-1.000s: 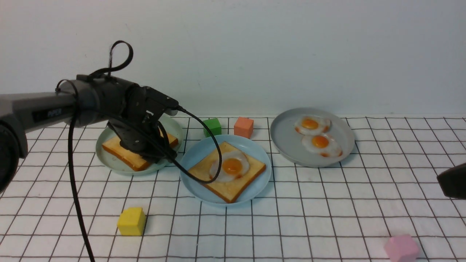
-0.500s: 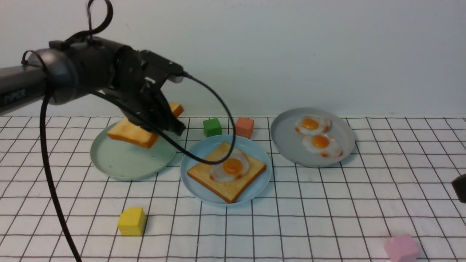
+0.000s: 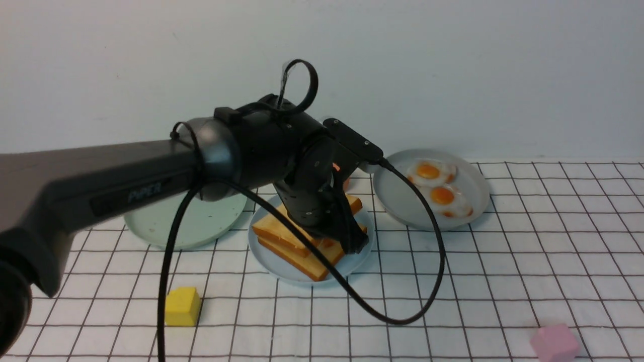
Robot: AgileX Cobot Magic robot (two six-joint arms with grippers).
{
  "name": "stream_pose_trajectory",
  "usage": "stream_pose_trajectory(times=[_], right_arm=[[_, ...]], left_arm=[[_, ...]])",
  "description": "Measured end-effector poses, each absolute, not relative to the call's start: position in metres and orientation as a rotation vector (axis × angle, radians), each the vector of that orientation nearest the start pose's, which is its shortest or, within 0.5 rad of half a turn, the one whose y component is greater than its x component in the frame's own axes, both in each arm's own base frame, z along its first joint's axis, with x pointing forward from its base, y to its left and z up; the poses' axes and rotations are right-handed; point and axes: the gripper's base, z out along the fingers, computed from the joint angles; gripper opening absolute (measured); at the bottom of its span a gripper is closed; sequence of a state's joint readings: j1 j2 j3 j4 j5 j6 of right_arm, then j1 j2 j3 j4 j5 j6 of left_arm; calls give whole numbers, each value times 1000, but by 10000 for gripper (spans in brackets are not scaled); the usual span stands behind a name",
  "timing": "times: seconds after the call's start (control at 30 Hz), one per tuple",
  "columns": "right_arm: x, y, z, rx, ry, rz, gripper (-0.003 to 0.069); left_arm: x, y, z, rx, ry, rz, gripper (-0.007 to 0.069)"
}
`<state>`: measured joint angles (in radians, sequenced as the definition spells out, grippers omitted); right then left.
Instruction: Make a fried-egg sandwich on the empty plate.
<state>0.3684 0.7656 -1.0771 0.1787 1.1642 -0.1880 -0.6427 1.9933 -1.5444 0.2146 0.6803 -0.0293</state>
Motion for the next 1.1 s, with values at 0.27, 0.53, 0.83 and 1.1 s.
stream_pose_trajectory(times=[0.27, 0.53, 0.83, 1.1], right_arm=[[97, 54, 402, -644, 2255, 316, 53], [97, 53, 402, -644, 2253, 317, 61], [95, 53, 402, -644, 2252, 317, 70], [95, 53, 402, -644, 2252, 318, 77]], left_arm=[[362, -256, 205, 916, 2445, -7, 8], [363, -259, 202, 877, 2452, -65, 169], [361, -259, 206, 832, 2475, -97, 340], [312, -250, 311, 732, 2365, -245, 172]])
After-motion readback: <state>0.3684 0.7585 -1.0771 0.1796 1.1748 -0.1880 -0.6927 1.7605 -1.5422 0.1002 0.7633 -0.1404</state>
